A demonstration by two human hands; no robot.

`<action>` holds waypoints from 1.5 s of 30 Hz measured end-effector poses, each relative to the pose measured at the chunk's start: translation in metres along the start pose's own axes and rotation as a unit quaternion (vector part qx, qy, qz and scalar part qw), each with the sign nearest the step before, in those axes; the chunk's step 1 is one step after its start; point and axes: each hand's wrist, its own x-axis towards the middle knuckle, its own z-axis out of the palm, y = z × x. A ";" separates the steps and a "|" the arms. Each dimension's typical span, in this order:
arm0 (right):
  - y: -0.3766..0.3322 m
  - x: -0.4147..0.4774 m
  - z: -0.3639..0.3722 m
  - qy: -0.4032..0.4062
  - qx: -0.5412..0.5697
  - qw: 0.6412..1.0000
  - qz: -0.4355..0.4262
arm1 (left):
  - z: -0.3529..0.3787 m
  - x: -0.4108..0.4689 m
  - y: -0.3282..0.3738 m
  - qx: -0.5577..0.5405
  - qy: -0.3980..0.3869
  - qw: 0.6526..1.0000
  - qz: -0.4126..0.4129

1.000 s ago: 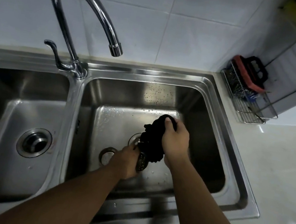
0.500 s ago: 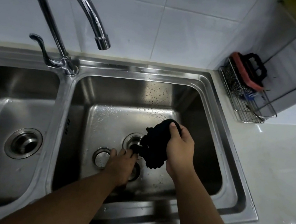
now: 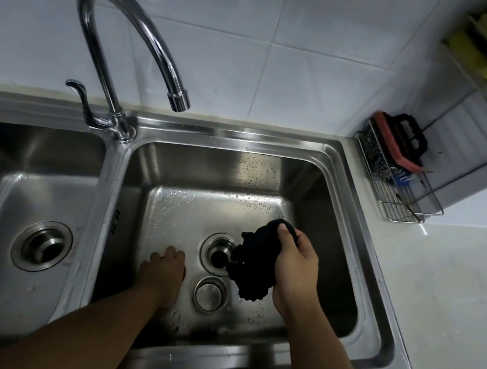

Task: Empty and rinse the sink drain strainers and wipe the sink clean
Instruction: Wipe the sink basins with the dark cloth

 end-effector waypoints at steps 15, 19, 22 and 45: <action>-0.038 -0.068 0.078 -0.122 -0.143 0.980 -0.062 | -0.161 -0.076 -0.016 -0.395 0.134 0.900 0.128; -0.058 -0.088 0.089 -0.153 -0.088 0.980 -0.094 | -0.193 -0.095 -0.018 -0.398 0.143 0.892 0.158; -0.072 -0.097 0.091 -0.140 -0.020 0.986 -0.085 | -0.209 -0.106 -0.015 -0.383 0.152 0.895 0.171; -0.117 -0.113 0.073 -0.220 -0.073 0.966 0.116 | -0.221 -0.147 -0.004 -0.404 0.163 0.867 0.243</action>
